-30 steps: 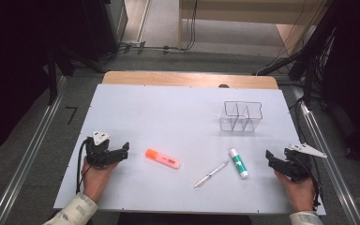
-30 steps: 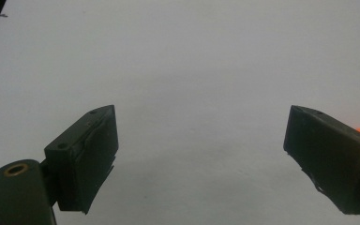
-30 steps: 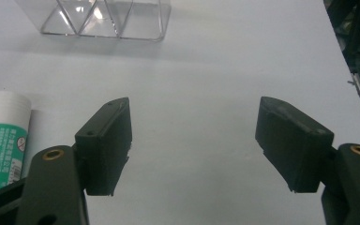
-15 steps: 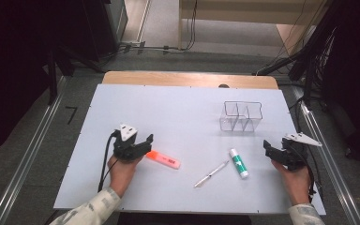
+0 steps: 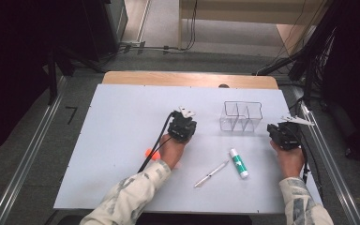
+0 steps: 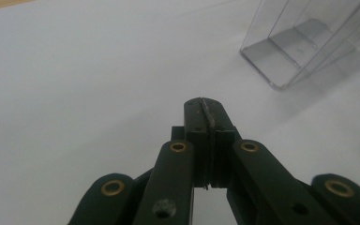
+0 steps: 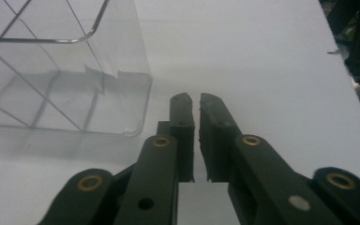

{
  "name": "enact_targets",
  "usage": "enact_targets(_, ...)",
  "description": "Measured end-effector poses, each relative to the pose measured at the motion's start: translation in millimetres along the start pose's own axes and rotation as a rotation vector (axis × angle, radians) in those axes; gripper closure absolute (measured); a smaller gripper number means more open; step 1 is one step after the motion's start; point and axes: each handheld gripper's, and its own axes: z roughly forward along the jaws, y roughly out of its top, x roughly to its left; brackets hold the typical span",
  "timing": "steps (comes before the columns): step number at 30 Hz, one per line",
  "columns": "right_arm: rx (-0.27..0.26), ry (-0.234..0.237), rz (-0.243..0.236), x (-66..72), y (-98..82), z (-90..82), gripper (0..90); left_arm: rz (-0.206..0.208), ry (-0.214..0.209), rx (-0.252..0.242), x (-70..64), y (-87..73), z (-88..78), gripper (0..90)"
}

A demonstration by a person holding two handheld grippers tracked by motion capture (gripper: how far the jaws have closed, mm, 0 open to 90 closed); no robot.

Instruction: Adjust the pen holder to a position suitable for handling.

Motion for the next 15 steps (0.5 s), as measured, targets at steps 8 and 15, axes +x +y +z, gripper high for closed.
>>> enact_targets(8,-0.002,0.041,-0.010,1.6,7.4,19.1,87.3,0.054,0.018,-0.036,-28.5,23.9,40.3,90.0)
enact_targets(15,-0.041,0.073,-0.065,6.4,12.3,21.0,84.9,0.026,-0.019,-0.051,-42.6,36.8,56.7,90.0)
